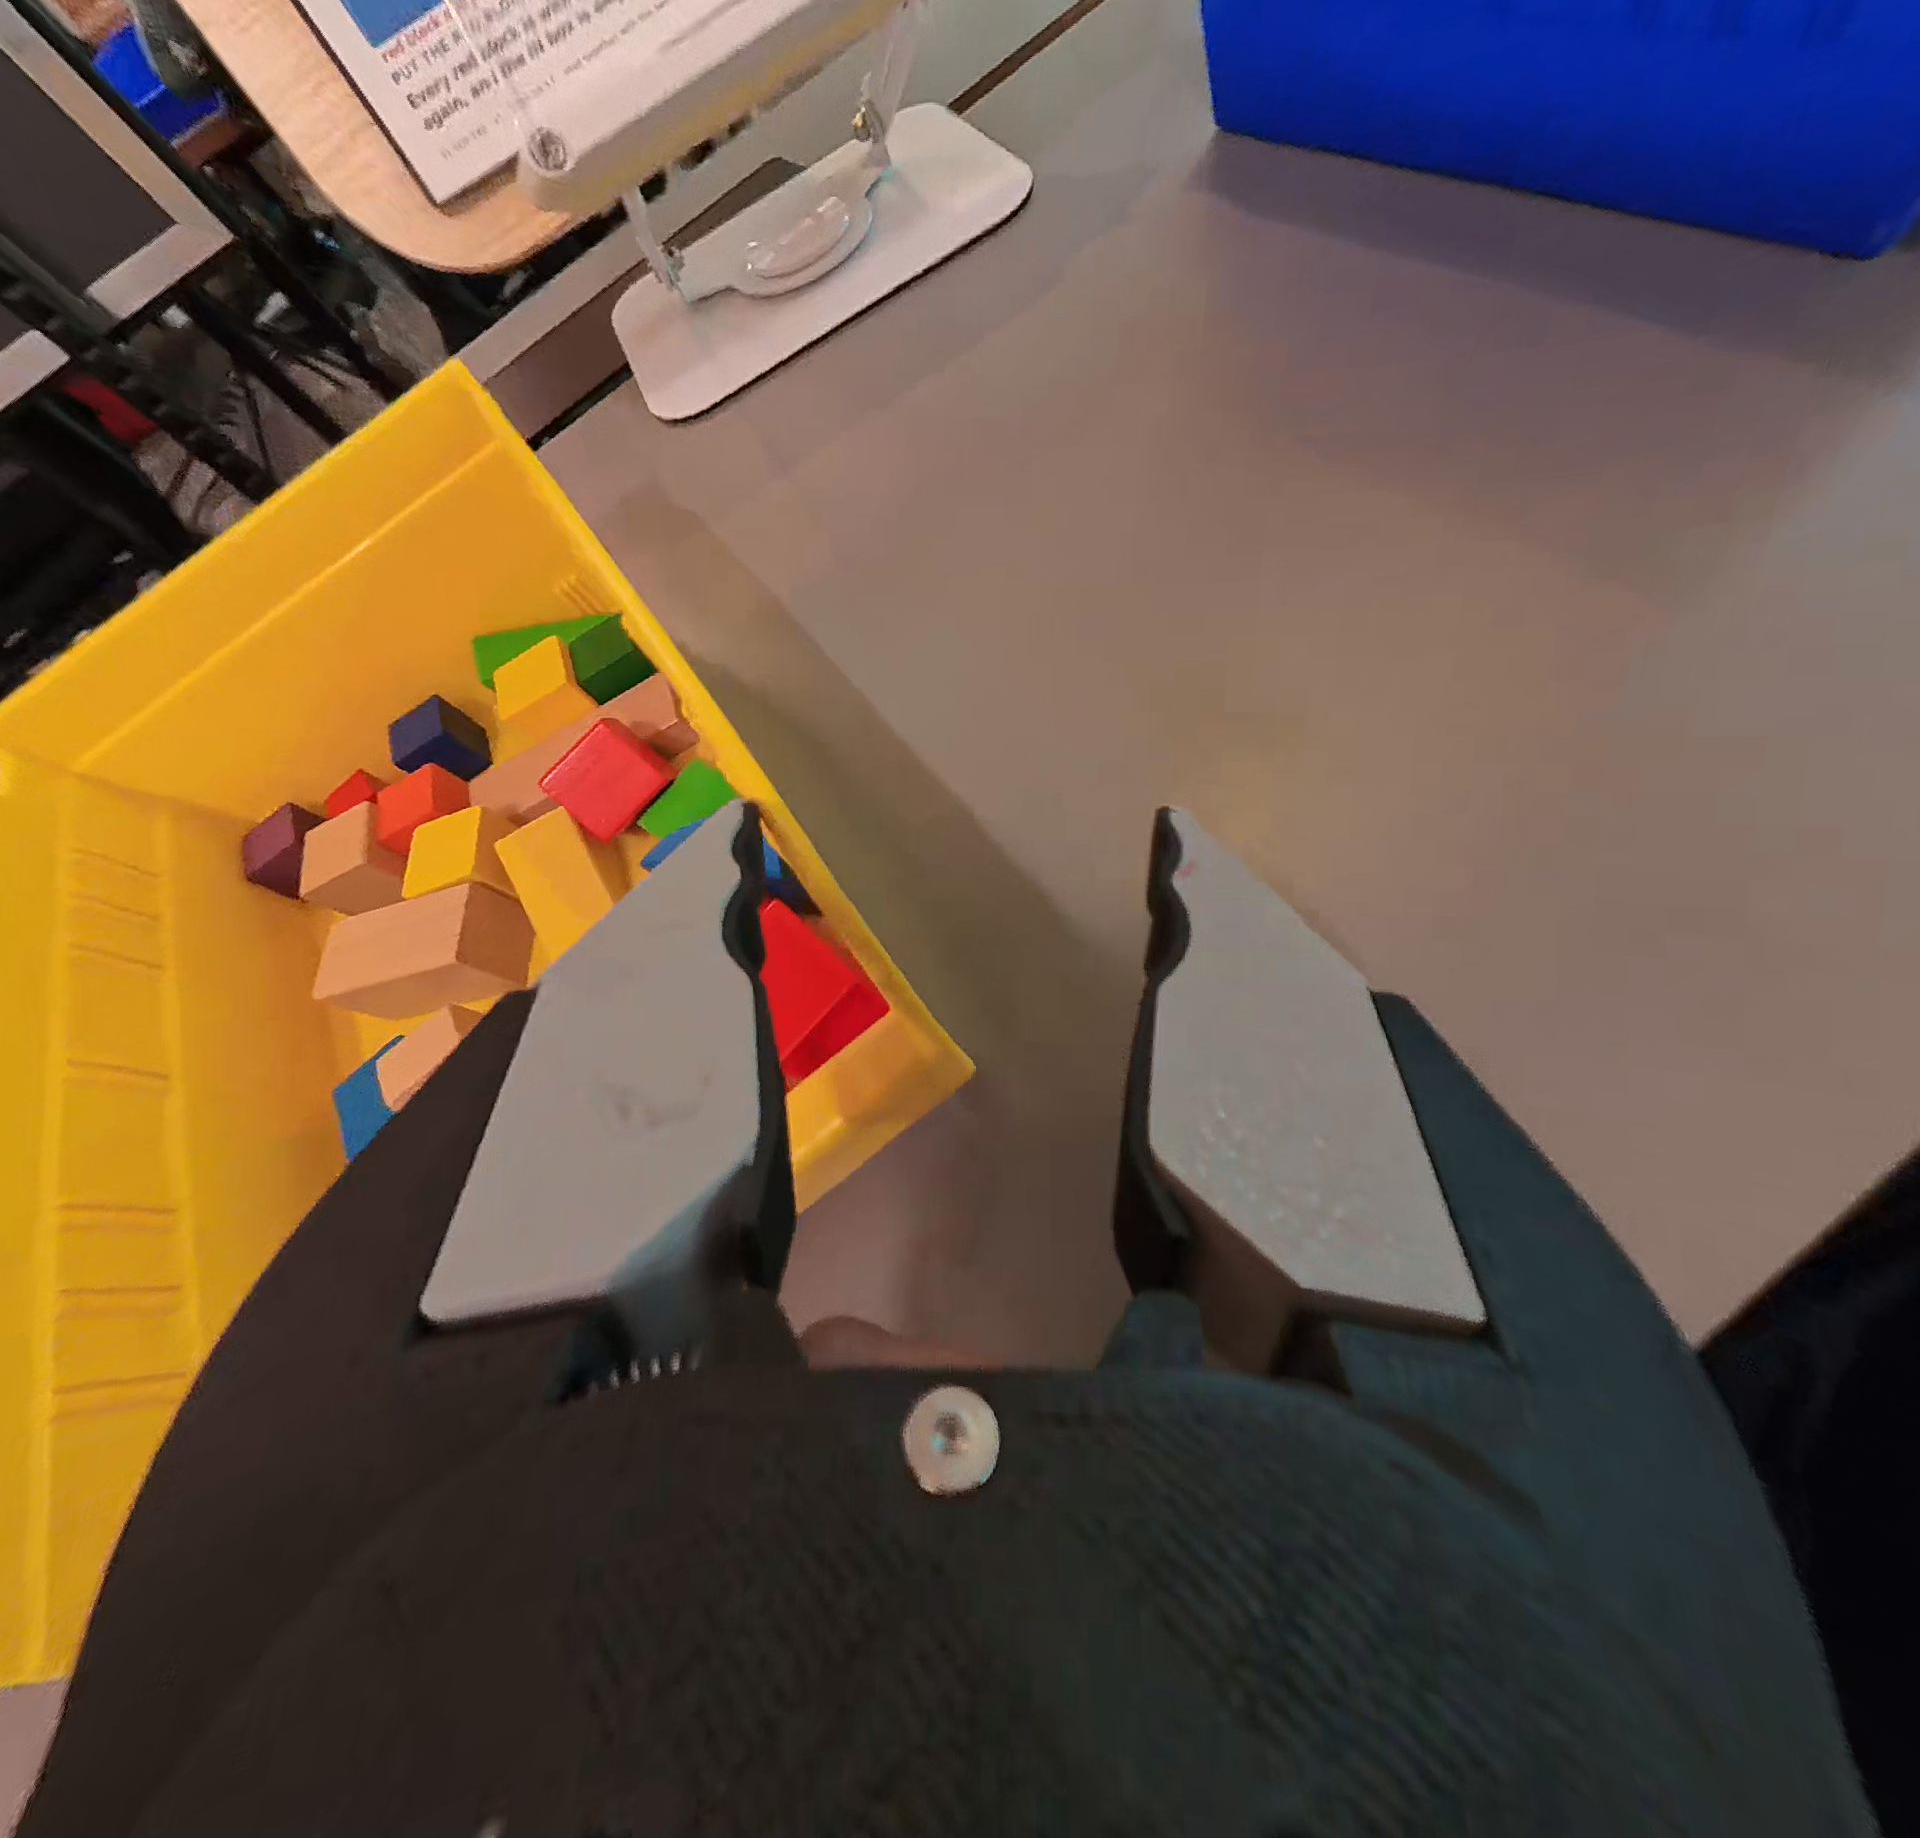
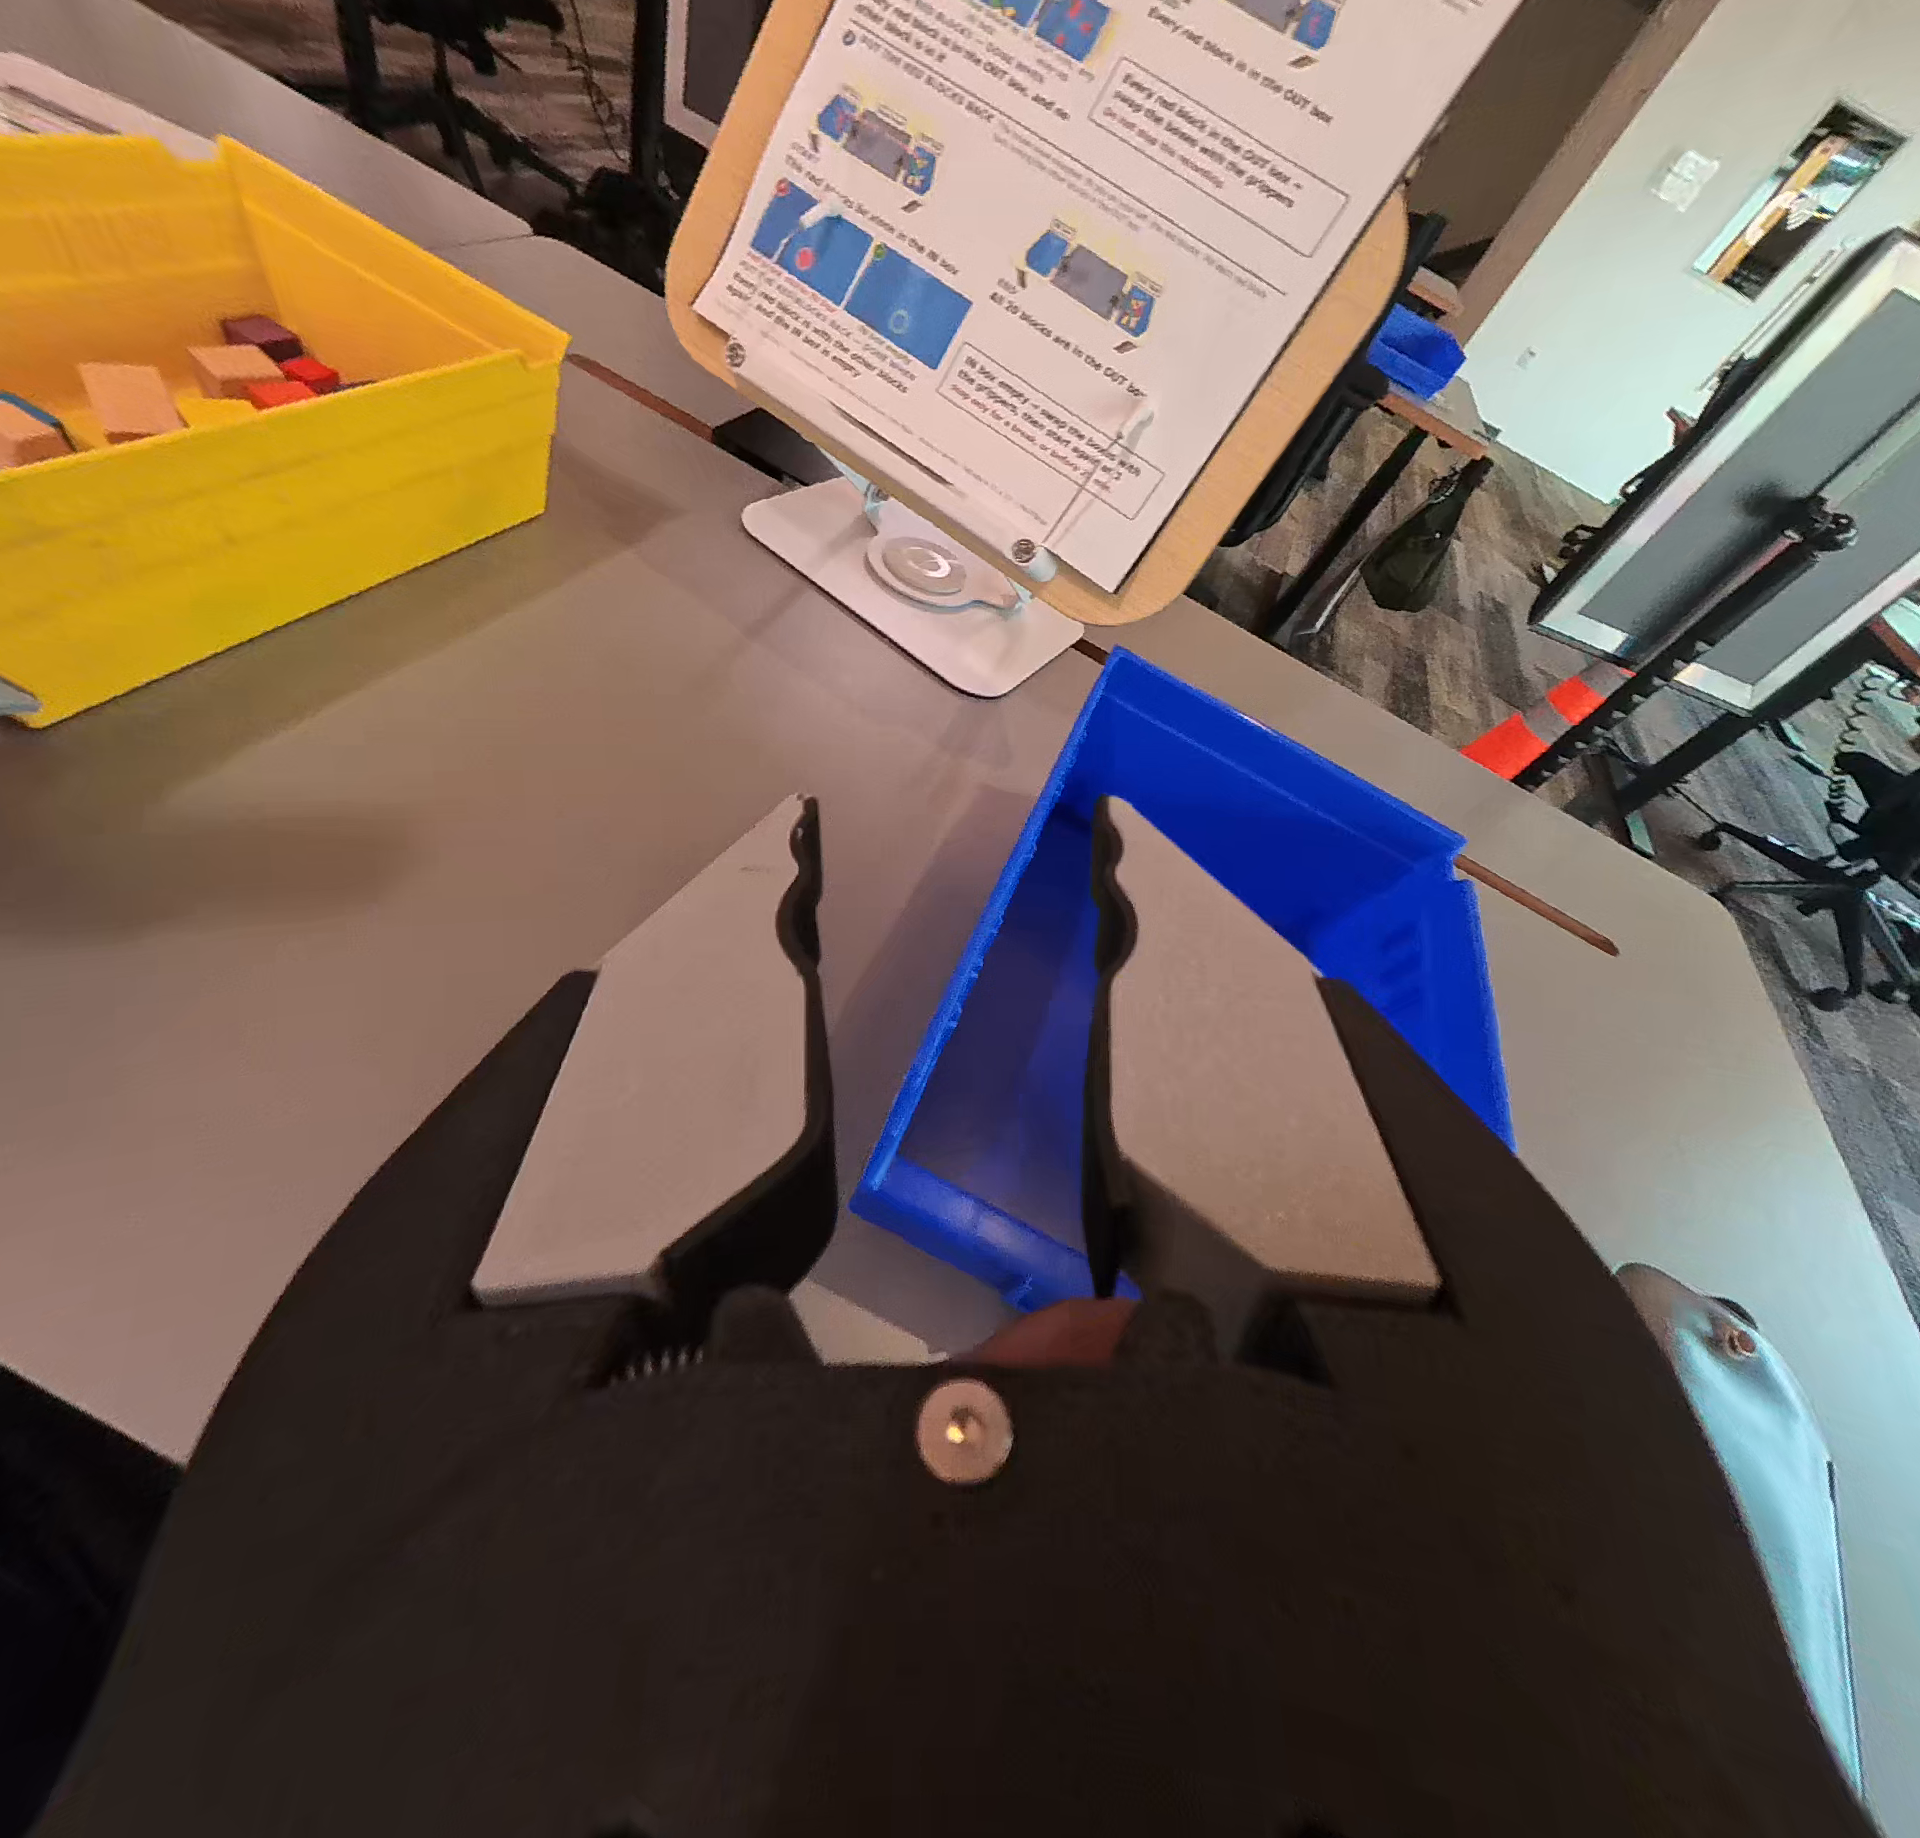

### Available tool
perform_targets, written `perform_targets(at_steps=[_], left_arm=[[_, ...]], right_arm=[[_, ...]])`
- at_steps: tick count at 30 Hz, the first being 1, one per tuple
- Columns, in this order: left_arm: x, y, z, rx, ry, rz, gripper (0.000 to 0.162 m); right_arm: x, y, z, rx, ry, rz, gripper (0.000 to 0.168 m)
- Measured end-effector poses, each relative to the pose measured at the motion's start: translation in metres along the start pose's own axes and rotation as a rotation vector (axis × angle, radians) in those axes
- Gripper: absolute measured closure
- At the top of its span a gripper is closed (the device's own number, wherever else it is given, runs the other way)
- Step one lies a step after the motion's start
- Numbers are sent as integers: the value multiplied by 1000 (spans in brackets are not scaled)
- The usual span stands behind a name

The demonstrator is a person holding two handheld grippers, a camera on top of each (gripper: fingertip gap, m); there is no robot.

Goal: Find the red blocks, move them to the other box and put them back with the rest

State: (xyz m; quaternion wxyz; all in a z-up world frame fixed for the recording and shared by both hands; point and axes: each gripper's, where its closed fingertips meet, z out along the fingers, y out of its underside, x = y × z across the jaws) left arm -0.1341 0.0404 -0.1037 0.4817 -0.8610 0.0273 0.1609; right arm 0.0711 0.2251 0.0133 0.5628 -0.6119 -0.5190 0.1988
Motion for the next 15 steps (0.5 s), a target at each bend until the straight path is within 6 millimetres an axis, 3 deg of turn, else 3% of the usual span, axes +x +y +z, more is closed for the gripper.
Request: perform_targets(at_steps=[2,4,7,10,12,15], left_arm=[[2,-16,-15,84,35,-21,103],[2,-38,-38,178,60,-48,102],[-28,-66,-82,305,-130,-10,100],[-46,-81,-118,410,-261,-1,93],[-53,-86,-129,471,-292,-17,93],[-62,-84,-129,490,-293,-61,88]], right_arm=[[-7,-1,0,-6,-8,-23,119],[-12,-4,0,2,-13,-36,119],[-23,-2,1,-19,-55,-19,119],[-22,-3,2,-18,-54,15,116],[-22,-5,1,-1,-67,25,110],[-23,-13,-3,43,-79,37,103]])
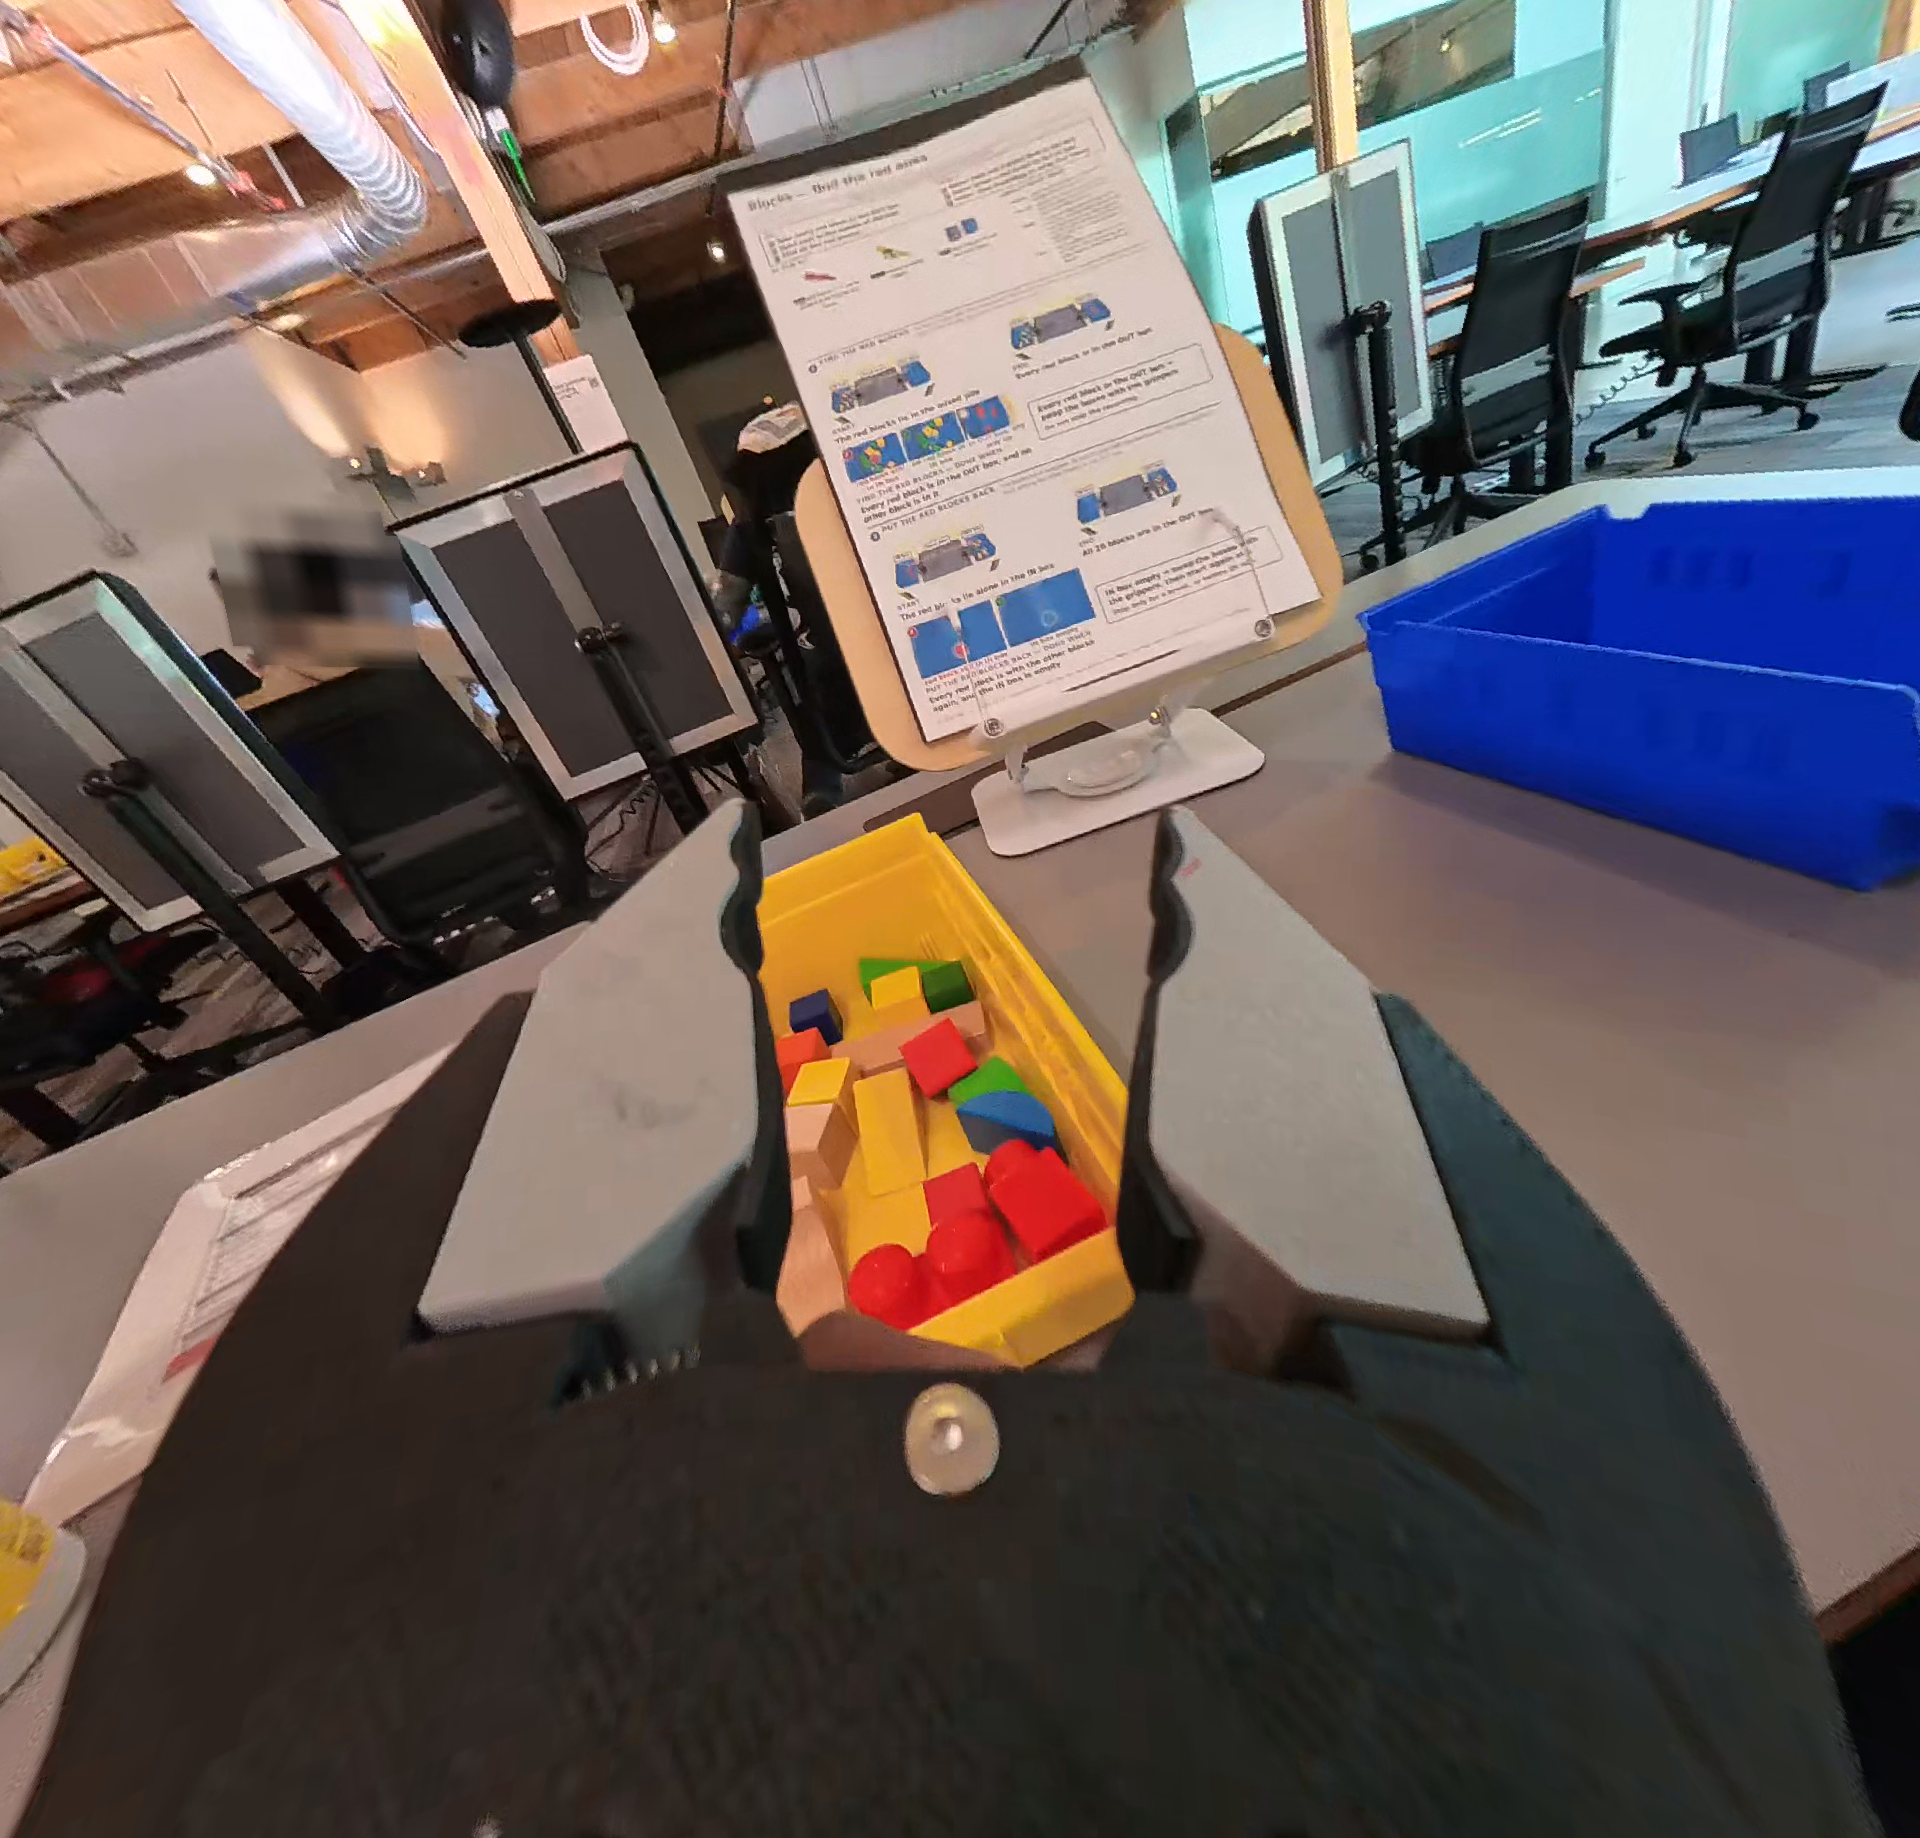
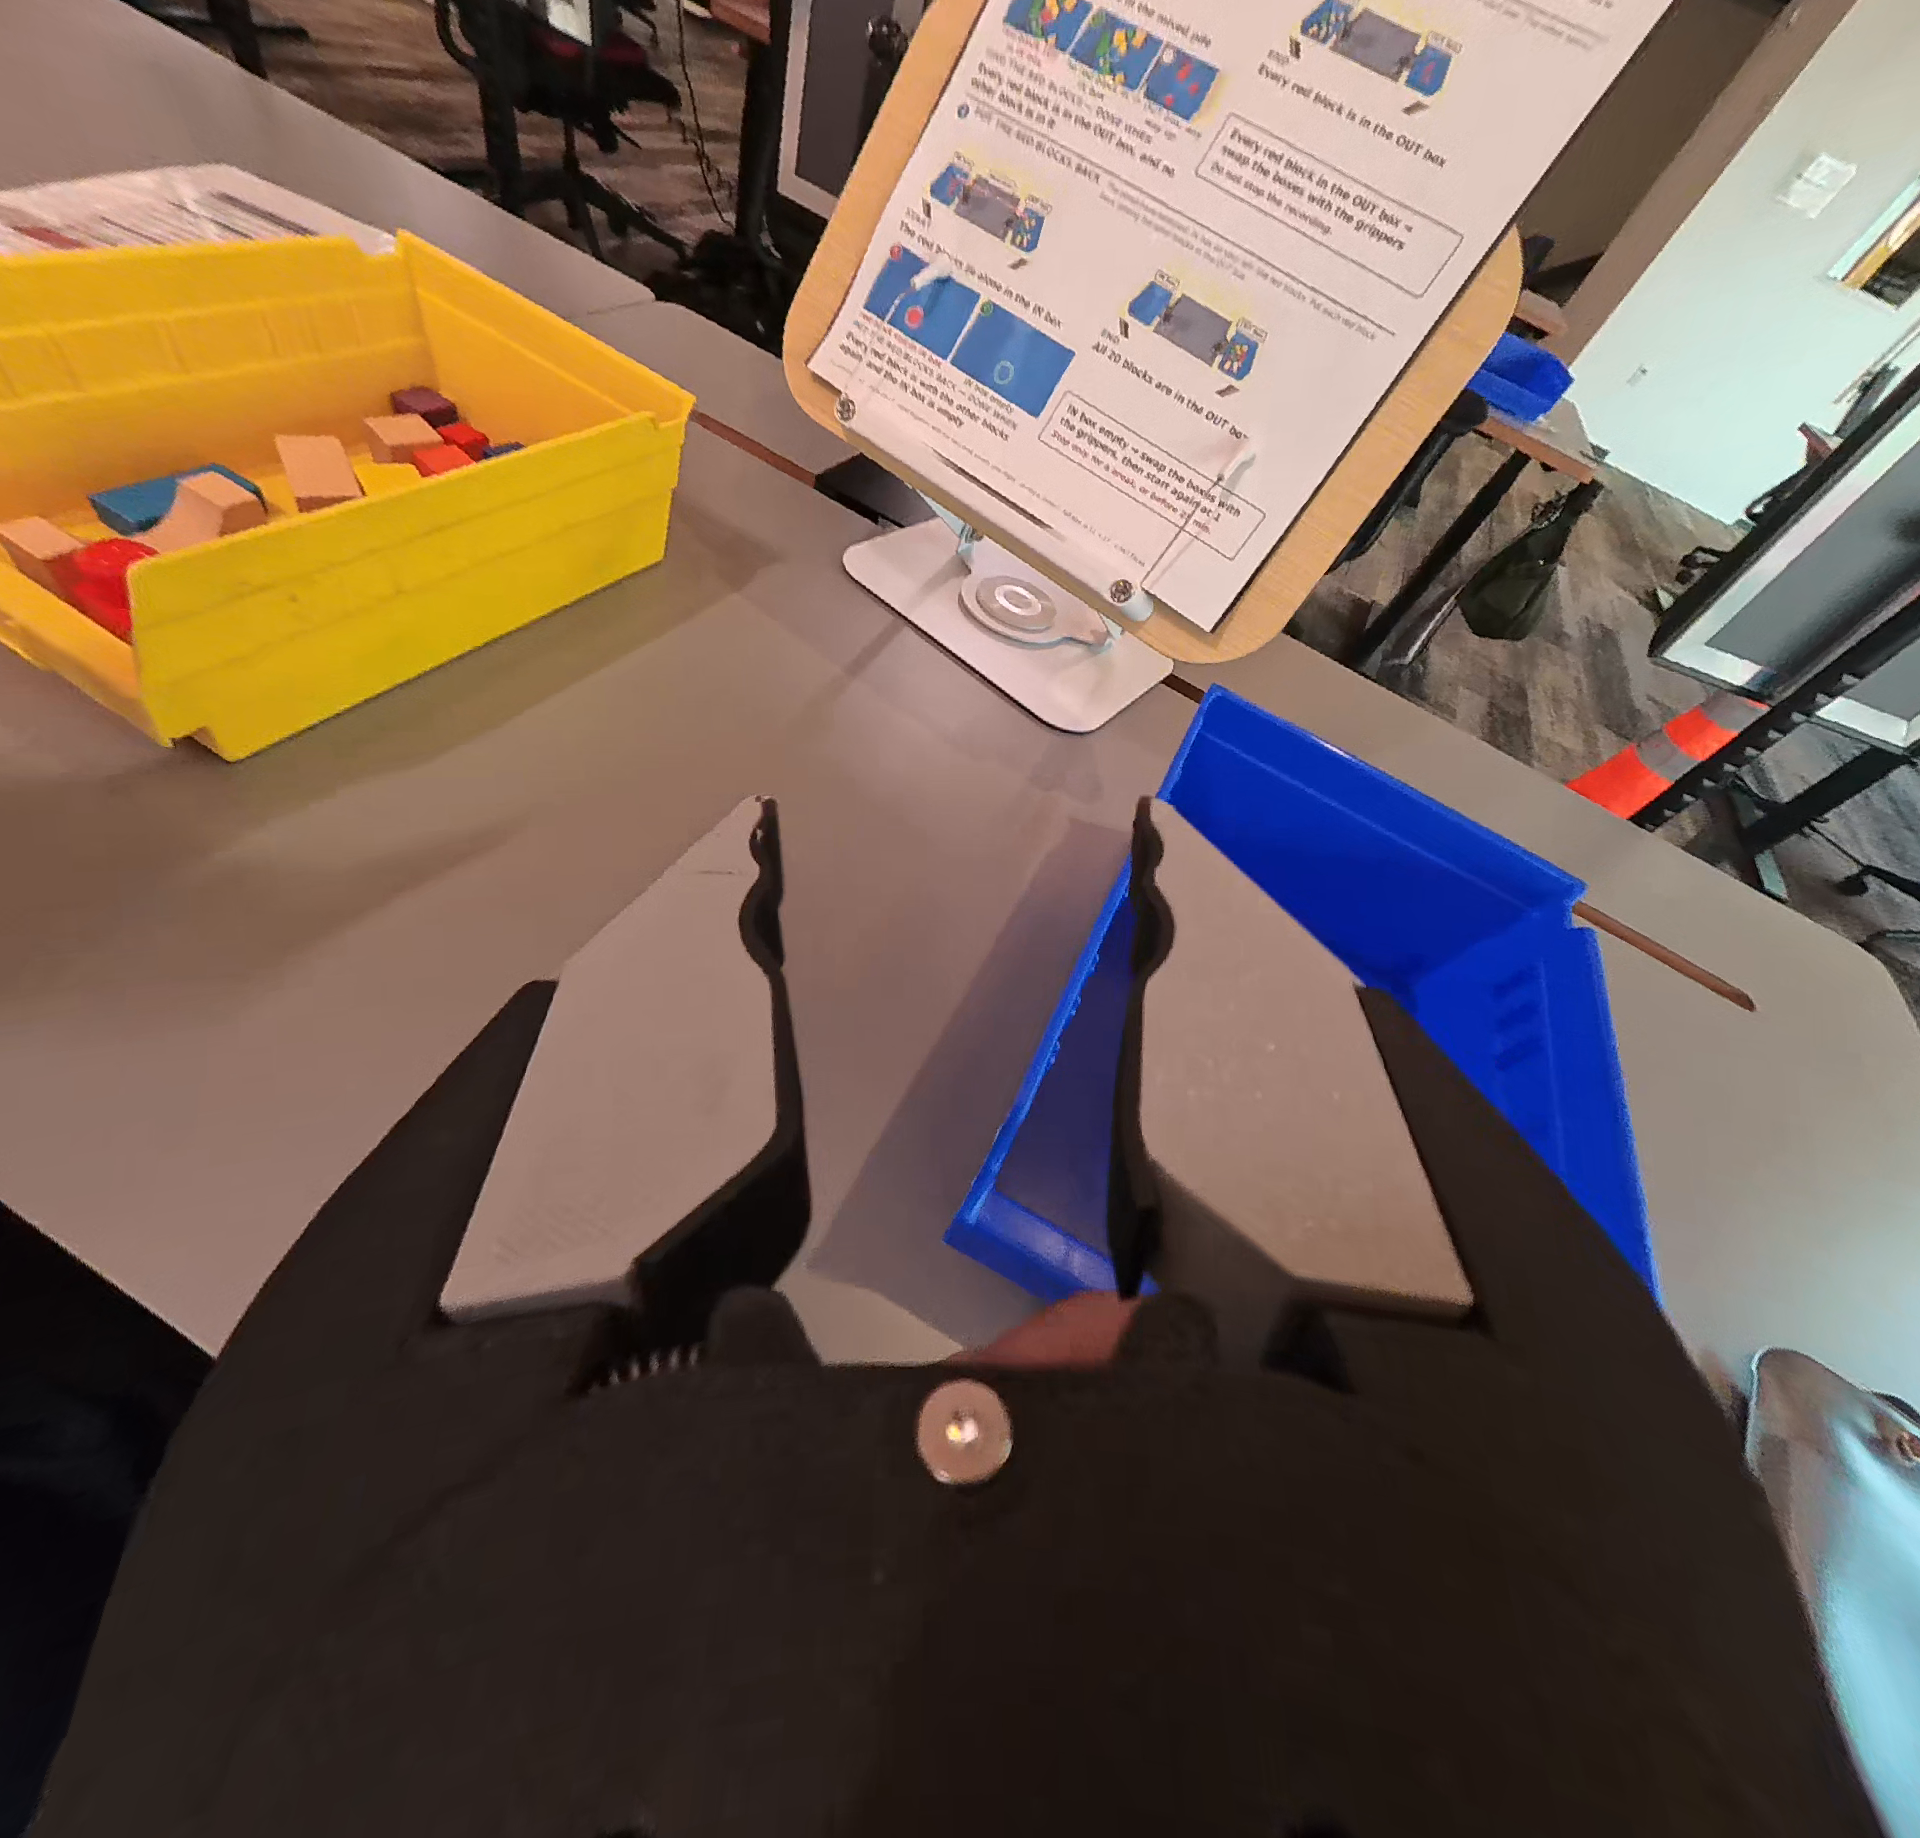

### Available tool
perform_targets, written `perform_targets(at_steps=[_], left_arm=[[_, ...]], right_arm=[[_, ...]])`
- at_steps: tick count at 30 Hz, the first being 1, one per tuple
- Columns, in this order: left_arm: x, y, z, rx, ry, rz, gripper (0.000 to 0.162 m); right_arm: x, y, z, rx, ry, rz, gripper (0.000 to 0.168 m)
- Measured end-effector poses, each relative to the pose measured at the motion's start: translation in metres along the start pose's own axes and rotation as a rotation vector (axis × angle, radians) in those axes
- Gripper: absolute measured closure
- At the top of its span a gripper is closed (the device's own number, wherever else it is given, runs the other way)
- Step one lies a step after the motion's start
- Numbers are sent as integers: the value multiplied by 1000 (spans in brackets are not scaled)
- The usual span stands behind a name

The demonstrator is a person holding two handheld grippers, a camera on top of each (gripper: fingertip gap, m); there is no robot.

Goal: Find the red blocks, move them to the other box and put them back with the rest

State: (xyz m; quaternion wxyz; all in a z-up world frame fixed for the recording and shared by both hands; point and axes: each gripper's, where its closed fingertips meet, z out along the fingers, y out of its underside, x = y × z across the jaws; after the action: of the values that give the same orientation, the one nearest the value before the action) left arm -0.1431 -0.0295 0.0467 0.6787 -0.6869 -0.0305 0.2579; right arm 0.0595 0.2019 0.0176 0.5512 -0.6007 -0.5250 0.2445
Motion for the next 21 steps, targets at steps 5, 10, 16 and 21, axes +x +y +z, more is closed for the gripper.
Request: perform_targets(at_steps=[5,10,16,21], left_arm=[[0,14,6,-55,12,26,80],[-3,32,10,-122,21,45,87],[-7,106,26,-385,133,-38,89],[-12,141,32,-475,226,-207,91]], right_arm=[[2,-8,-5,67,6,13,94],[0,-2,1,35,-6,14,96],[-10,11,11,-33,-79,52,101],[-14,33,23,-130,-141,65,111]])
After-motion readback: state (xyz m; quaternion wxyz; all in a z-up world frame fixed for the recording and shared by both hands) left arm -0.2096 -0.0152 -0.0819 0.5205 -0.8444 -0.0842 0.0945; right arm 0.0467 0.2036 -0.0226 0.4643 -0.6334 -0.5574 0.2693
